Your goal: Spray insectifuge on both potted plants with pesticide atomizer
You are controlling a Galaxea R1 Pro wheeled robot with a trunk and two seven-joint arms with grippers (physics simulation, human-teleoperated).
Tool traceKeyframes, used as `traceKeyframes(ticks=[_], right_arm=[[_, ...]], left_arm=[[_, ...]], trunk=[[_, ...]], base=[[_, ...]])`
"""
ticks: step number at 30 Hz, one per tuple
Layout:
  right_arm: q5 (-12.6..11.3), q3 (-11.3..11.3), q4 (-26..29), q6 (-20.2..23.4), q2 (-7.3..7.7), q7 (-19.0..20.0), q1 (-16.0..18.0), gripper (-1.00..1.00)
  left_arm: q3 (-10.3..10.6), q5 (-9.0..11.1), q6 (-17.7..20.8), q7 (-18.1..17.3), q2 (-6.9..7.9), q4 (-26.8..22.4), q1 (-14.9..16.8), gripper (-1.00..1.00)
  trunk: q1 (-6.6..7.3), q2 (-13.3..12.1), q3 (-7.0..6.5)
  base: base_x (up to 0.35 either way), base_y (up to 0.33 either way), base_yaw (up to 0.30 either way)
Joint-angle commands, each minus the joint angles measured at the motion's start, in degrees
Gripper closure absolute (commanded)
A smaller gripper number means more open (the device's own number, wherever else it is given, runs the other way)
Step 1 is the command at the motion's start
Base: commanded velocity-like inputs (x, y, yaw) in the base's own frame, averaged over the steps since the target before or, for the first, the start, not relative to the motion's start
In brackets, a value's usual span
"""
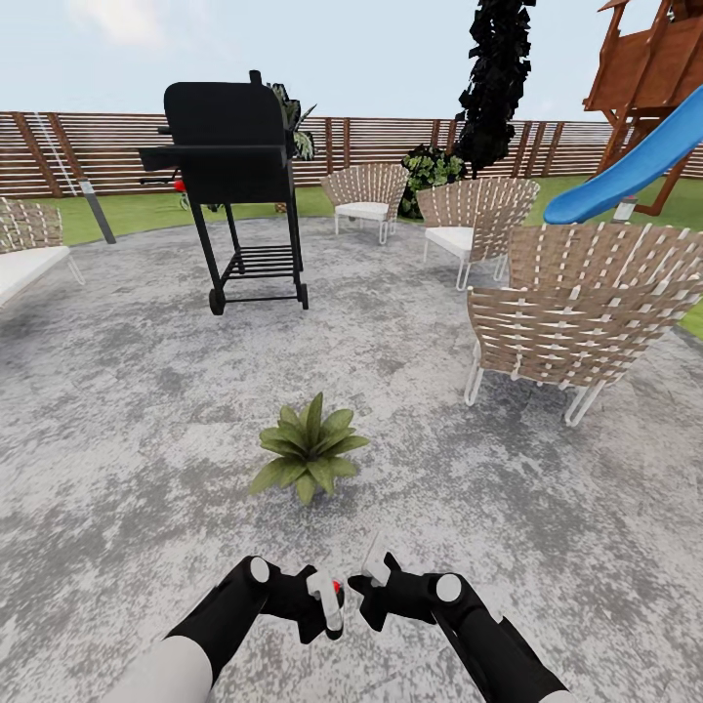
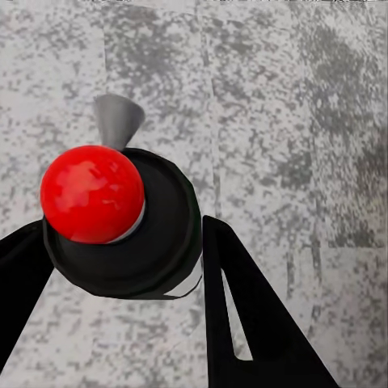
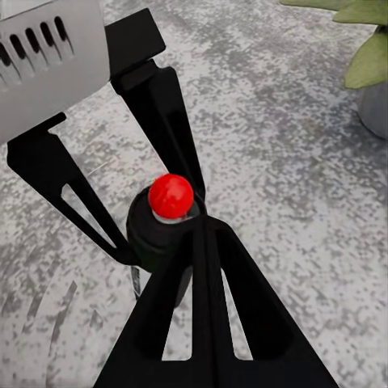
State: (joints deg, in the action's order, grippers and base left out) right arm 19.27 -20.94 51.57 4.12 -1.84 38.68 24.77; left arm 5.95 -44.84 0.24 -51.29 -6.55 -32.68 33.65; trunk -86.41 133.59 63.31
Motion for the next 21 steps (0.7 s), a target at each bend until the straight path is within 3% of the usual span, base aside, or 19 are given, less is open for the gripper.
traceKeyframes(ticks=[1, 21], right_arm=[[0.15, 0.02, 0.11, 0.36, -0.01, 0.22, 0.01, 1.0], [0.15, 0.02, 0.11, 0.36, -0.01, 0.17, 0.01, 1.0]], left_arm=[[-0.02, -0.29, 0.03, -0.23, -0.02, -0.1, 0.01, 1.0], [0.03, -0.07, 0.02, -1.0, -0.65, -0.1, 0.06, 1.0]], trunk=[[0.01, 0.02, 0.05], [0.01, 0.02, 0.05]], base=[[0.0, 0.0, 0.0], [0.0, 0.0, 0.0]])
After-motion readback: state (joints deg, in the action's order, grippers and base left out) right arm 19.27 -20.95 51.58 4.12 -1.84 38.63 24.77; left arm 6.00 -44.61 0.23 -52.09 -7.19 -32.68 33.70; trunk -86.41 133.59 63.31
